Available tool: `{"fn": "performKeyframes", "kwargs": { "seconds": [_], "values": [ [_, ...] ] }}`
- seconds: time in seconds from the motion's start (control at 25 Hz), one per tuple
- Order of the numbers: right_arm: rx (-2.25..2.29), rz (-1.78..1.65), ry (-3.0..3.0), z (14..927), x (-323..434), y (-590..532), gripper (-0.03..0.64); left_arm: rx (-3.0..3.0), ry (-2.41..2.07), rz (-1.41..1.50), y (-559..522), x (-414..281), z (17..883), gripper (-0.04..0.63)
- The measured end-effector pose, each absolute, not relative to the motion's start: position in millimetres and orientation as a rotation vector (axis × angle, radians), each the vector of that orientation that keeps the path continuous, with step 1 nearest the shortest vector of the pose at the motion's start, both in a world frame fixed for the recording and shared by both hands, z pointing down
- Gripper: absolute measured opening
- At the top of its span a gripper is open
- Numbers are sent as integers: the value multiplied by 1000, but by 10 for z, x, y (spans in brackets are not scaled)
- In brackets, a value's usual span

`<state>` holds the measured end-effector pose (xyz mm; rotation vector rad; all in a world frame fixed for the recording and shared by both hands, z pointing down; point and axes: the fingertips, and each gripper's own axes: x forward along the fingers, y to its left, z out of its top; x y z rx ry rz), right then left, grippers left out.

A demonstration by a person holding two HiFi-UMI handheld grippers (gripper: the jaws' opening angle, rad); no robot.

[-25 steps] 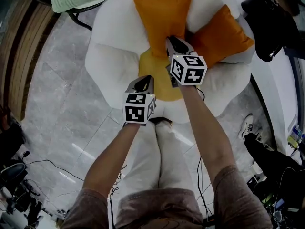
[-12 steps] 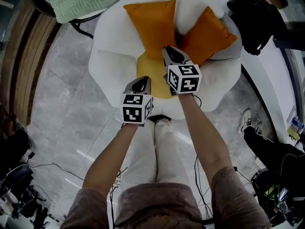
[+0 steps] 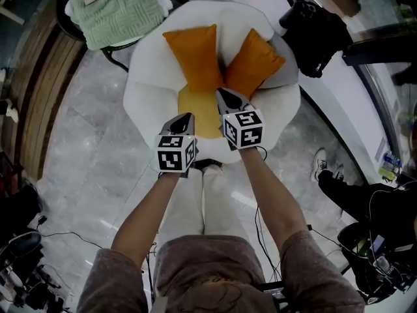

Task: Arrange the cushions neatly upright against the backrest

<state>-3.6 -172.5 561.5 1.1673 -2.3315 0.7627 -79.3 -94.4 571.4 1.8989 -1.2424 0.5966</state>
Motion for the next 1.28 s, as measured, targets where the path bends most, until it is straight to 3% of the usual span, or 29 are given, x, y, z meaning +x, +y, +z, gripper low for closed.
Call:
{"fn": "performKeyframes", "kwargs": {
  "seconds": [0.8, 1.28],
  "values": [
    [1217, 784, -2396, 3656, 334, -861, 18, 2103, -1190, 604, -702, -508, 3779, 6],
    [1134, 556, -2664, 2153, 237, -448, 18, 2406, -1152, 513, -547, -320, 2382, 5]
  ]
}}
